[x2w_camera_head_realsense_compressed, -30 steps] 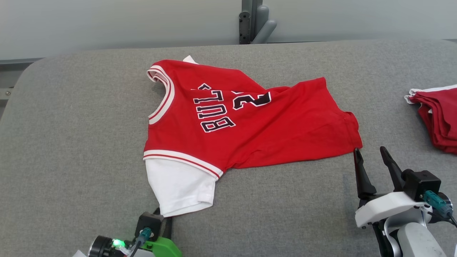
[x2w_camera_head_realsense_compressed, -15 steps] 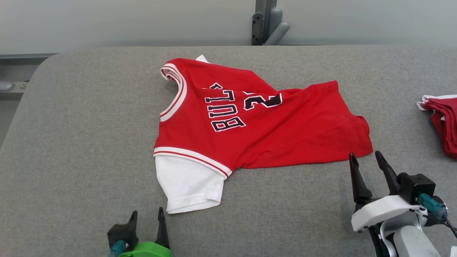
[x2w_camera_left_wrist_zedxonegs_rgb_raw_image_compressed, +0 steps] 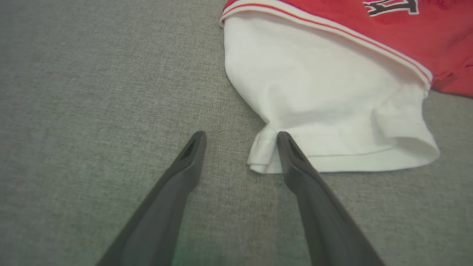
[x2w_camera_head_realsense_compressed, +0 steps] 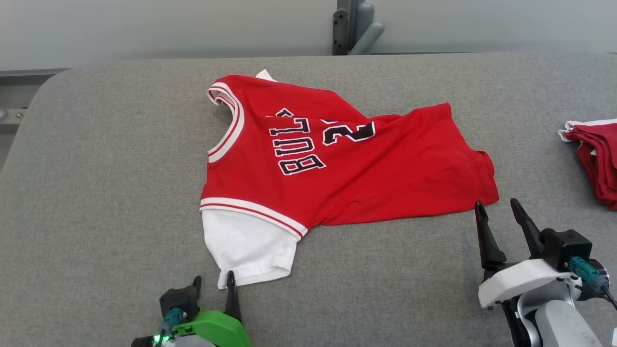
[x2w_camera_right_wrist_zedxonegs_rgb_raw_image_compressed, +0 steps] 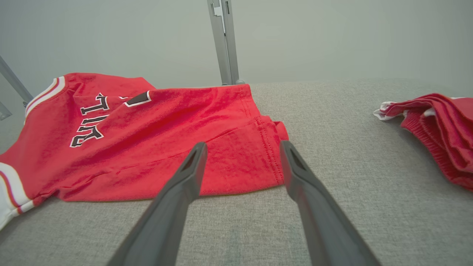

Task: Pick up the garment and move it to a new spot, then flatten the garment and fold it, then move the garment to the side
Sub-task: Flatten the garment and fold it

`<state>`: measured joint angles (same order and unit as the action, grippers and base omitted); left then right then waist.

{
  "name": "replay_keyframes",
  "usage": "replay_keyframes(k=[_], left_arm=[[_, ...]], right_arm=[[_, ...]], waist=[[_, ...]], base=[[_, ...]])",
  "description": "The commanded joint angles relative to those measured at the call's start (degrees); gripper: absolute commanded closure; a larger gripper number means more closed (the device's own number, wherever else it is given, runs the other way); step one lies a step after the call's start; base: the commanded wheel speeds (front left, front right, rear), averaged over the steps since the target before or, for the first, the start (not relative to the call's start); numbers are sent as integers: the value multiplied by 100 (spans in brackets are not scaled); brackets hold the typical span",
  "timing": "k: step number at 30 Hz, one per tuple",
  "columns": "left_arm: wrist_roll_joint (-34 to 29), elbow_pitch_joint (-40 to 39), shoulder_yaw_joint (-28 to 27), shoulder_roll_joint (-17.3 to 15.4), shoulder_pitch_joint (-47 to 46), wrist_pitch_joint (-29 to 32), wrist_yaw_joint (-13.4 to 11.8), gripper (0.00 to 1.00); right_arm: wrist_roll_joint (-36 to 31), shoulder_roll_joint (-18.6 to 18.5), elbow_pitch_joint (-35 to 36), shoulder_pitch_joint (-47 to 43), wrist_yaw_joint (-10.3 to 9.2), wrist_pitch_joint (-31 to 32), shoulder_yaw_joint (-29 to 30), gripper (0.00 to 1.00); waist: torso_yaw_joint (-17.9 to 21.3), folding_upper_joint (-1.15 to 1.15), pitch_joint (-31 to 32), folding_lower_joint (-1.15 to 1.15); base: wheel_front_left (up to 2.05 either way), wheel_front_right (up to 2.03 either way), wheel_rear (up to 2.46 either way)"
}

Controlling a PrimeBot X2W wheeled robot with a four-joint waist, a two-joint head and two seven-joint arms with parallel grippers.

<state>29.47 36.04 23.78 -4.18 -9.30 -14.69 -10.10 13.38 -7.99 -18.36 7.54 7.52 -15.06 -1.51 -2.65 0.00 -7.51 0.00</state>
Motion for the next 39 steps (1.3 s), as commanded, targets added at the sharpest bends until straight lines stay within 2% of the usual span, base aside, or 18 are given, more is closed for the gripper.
replay_keyframes(k=[1, 3, 4, 5, 9, 14, 16, 22, 26, 31, 34, 39], left_arm=[[45, 91, 6, 17, -108, -8, 46, 0], [79, 263, 56, 40, -167, -13, 139, 0], [90, 328, 79, 53, -190, -16, 169, 57], [105, 365, 100, 68, -204, -4, 211, 100], [123, 247, 79, 80, -155, -22, 292, 100], [-121, -527, -155, -28, 146, -37, 184, 100], [-250, -911, -264, -86, 287, -38, 120, 100], [-466, -1698, -459, -241, 464, -39, 69, 100], [-512, -1790, -465, -276, 401, -40, 104, 100], [-537, -1813, -467, -222, 319, -40, 97, 100], [-536, -1799, -445, -167, 318, -40, 120, 100], [-559, -1788, -459, -118, 383, -40, 126, 100]], right_arm=[[15, -31, -10, 56, -6, -16, 0, 0], [20, -44, -8, 74, -6, -16, -8, 0], [19, -52, -4, 83, -6, -17, -7, 0], [22, -56, 3, 86, -6, -16, 0, 0], [25, -70, 30, 63, -6, -16, 34, 0], [73, -82, -56, 174, -6, -16, 92, 0], [254, -56, -286, 273, -6, -16, 108, 0], [487, -444, -1343, 1241, -6, 88, -213, 0], [706, -639, -1957, 1998, -6, 486, -507, 0], [862, -746, -2396, 2450, -6, 915, -765, 0], [889, -804, -2515, 2470, -6, 1141, -901, 0], [873, -805, -2301, 2168, -6, 1544, -1041, 0]], waist=[[14, 0, -9, 0], [31, 0, -17, 0], [37, 0, -19, 0], [42, 0, -21, 0], [40, 0, -21, 0], [-21, 0, -26, 0], [-62, 0, -39, 0], [-222, 0, -171, 0], [-310, 0, -277, 0], [-397, 0, -342, 0], [-470, 0, -315, 0], [-469, 0, -264, 0]], base=[[0, 0, 0], [0, 0, 0], [0, 0, 0], [0, 0, 0], [0, 0, 0], [0, 0, 0], [0, 0, 0], [0, 0, 0], [0, 0, 0], [0, 0, 0], [0, 0, 0], [0, 0, 0]])
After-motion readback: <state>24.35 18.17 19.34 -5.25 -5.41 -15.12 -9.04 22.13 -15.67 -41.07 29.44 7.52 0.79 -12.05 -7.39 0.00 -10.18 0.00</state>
